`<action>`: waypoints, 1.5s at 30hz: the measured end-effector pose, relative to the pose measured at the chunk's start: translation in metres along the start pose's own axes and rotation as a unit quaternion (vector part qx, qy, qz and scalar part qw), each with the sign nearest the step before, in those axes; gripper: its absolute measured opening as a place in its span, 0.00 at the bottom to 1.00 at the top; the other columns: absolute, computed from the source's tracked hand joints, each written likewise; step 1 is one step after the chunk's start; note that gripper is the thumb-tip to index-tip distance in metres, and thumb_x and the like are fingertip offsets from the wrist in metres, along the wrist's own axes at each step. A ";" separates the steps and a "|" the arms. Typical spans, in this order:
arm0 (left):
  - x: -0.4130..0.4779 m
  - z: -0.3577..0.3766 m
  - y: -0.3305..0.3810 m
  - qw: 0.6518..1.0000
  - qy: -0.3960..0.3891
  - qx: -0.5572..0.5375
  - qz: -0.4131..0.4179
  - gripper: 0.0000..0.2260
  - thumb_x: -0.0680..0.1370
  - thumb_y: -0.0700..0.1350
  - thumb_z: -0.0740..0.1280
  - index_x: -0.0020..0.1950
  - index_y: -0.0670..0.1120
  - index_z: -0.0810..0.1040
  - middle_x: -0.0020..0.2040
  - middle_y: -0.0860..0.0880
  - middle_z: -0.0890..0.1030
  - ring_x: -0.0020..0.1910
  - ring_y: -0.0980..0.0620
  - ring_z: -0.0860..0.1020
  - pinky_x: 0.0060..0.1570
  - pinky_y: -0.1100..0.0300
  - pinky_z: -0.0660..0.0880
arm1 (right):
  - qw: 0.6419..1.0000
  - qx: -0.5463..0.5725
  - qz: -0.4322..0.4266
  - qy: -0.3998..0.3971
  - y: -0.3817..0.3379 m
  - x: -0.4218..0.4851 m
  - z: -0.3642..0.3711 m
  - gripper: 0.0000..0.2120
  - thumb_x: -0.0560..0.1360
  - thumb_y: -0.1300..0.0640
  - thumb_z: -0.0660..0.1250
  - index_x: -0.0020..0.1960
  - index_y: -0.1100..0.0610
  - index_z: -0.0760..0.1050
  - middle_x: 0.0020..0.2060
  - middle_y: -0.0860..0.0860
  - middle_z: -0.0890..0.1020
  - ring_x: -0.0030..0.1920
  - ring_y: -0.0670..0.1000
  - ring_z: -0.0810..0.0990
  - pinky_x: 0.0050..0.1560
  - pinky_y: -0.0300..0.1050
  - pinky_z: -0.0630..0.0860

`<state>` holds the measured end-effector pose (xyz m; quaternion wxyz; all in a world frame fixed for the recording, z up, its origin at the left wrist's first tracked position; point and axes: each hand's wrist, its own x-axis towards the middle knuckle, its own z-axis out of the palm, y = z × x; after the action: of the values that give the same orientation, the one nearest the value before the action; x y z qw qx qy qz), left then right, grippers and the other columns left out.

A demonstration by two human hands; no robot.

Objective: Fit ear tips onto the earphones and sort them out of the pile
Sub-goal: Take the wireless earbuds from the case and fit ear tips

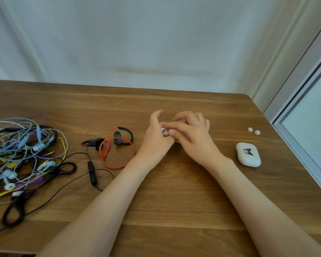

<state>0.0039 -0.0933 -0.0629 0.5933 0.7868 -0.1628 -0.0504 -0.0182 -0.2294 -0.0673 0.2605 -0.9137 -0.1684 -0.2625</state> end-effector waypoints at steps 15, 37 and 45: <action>0.005 0.003 -0.004 0.995 0.001 0.097 0.003 0.28 0.73 0.46 0.73 0.70 0.50 0.64 0.61 0.54 0.73 0.40 0.61 0.76 0.41 0.67 0.72 | 0.928 0.277 0.247 0.041 -0.011 0.003 -0.007 0.10 0.81 0.59 0.59 0.47 0.46 0.75 0.45 0.44 0.80 0.46 0.43 0.79 0.46 0.38 0.76; 0.002 0.001 -0.001 0.998 0.042 -0.039 0.023 0.11 0.75 0.45 0.71 0.51 0.54 0.70 0.52 0.51 0.79 0.50 0.48 0.78 0.53 0.43 0.77 | 0.987 0.089 0.043 0.129 0.002 0.001 -0.005 0.07 0.76 0.61 0.66 0.51 0.55 0.80 0.52 0.46 0.71 0.56 0.39 0.65 0.56 0.26 0.59; 0.001 0.002 -0.002 0.997 0.037 -0.062 0.027 0.12 0.73 0.50 0.72 0.51 0.54 0.71 0.51 0.50 0.80 0.51 0.47 0.79 0.53 0.41 0.76 | 0.988 0.087 0.062 0.112 0.006 0.000 0.000 0.10 0.75 0.57 0.67 0.55 0.50 0.80 0.56 0.41 0.70 0.59 0.36 0.62 0.60 0.34 0.61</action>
<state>0.0050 -0.0949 -0.0647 0.6477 0.7451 -0.1587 -0.0150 -0.0159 -0.2341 -0.0692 0.3722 -0.8612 -0.1030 -0.3305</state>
